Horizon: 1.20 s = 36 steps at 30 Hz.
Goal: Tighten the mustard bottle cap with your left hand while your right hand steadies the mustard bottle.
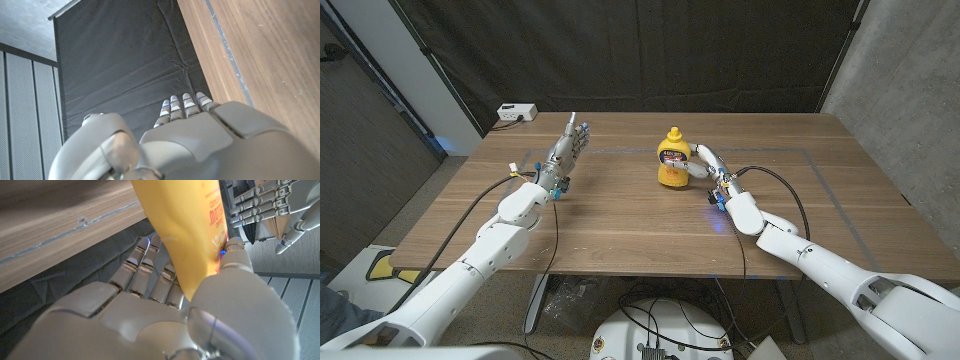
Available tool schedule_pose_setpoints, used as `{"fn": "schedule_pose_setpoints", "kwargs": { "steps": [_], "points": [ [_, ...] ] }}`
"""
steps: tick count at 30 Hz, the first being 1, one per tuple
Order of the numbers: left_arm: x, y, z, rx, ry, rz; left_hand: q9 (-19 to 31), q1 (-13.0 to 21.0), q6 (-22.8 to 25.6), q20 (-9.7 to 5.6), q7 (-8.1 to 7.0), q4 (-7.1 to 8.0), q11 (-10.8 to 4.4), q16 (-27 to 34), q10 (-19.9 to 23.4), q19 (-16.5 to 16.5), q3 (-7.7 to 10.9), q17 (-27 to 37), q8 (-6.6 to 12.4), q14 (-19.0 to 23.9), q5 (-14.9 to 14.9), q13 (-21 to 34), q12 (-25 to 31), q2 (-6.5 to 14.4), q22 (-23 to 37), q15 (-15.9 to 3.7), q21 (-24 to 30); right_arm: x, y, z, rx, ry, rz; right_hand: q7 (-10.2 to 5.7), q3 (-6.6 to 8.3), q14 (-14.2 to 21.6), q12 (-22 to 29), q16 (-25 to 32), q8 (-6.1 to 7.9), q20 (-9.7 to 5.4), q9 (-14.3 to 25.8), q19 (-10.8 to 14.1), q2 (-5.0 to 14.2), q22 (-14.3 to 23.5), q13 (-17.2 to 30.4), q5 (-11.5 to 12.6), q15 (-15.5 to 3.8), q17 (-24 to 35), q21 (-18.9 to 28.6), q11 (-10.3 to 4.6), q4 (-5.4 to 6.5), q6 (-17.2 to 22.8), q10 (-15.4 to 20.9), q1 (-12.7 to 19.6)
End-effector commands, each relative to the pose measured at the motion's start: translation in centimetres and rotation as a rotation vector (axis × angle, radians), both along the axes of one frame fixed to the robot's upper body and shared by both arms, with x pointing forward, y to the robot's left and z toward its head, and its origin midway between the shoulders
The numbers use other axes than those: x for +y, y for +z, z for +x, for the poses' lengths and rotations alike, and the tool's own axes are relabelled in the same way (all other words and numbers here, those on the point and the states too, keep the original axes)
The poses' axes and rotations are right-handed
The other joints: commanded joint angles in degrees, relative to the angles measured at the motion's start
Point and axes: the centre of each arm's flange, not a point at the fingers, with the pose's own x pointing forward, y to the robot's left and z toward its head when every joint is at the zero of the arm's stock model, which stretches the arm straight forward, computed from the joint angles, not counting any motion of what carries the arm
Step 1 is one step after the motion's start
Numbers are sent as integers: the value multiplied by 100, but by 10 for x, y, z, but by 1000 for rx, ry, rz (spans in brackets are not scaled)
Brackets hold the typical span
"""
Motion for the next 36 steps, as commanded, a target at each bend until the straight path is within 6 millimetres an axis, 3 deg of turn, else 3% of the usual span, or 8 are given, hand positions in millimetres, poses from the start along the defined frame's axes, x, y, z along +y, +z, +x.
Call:
{"fn": "schedule_pose_setpoints", "kwargs": {
  "steps": [1, 7, 12, 17, 23, 30, 33, 36],
  "points": [
    [-18, 24, -34, -139, 2, 104, 20, 67, -6, 64, -6, -37, 7, 1, 61, 116, -28, 7, -44, 71, -32, 8, -5, -16, 13, 7, 37, 5, 9, -13, -9, -30, 29, -44, 165, 127, -22, 32, 51, -60, 7, 84, 296, 26, 6, -44, -581, 10, 61, 8, 132, 104, 99, 176],
    [-32, 35, -48, -202, -8, 172, 24, 140, 27, 168, -30, -79, -5, 48, 146, 513, -52, 11, -89, 280, -73, 11, -19, -65, 22, 16, 154, 9, 11, -15, -12, -31, 37, -45, 183, 194, -38, 34, 45, -68, 5, 101, 333, 27, 5, -65, -579, 10, 67, 8, 140, 118, 127, 189],
    [-38, 39, -58, -227, 58, 220, 27, 180, 130, -35, -57, -95, 48, 83, 309, 638, -70, 15, -95, 481, -101, 13, 2, -85, 28, 37, 168, 11, 15, -17, -21, -25, 43, -41, 210, 220, -56, 19, 45, -74, 3, 117, 400, 29, 3, -88, -589, 12, 74, 7, 159, 153, 153, 198],
    [-45, 39, -61, -245, 57, 261, 28, 172, 295, -132, -146, -78, 37, -79, 134, 205, -101, 21, -107, 112, -133, 18, -121, -90, 21, 3, -56, 13, 17, -20, -33, -21, 54, -43, 225, 249, -68, 13, 43, -80, 2, 124, 434, 30, 2, -106, -597, 11, 76, 7, 166, 171, 169, 206],
    [-58, 41, -58, -259, 37, 315, 23, 84, 467, -10, -279, -18, 100, -183, -479, -451, -161, 30, -163, -755, -152, 28, -295, -117, 32, 60, -250, 15, 16, -23, -49, -24, 63, -31, 247, 269, -82, -1, 38, -83, 0, 129, 473, 31, 1, -130, -596, 9, 78, 7, 167, 188, 192, 225],
    [-78, 44, -50, -244, -15, 382, 21, -7, 485, 141, -307, 37, 90, -176, -1063, -1030, -195, 43, -238, -1437, -138, 33, -313, -143, 48, 221, -282, 16, 15, -28, -72, -30, 80, -32, 294, 428, -113, -16, 59, -161, -6, 132, 542, 26, 1, -226, -626, 1, 72, 5, 165, 355, 316, 264],
    [-87, 45, -47, -241, -64, 401, 22, -23, 489, 139, -246, 47, 283, -145, -1147, -1096, -197, 45, -247, -1488, -133, 33, -301, -143, 52, 306, -260, 17, 15, -29, -75, -35, 78, -30, 293, 485, -127, -38, 56, -222, -12, 93, 535, 17, 0, -277, -662, -4, 47, 7, 170, 416, 389, 253],
    [-94, 46, -44, -239, -93, 408, 24, -38, 478, 26, -68, 57, 472, -102, -1133, -1159, -196, 43, -261, -1473, -125, 32, -250, -143, 54, 416, -230, 18, 15, -30, -68, -37, 81, -29, 292, 501, -135, -46, 54, -258, -14, 72, 533, 13, -1, -293, -670, -5, 34, 5, 172, 438, 405, 249]
  ]
}}
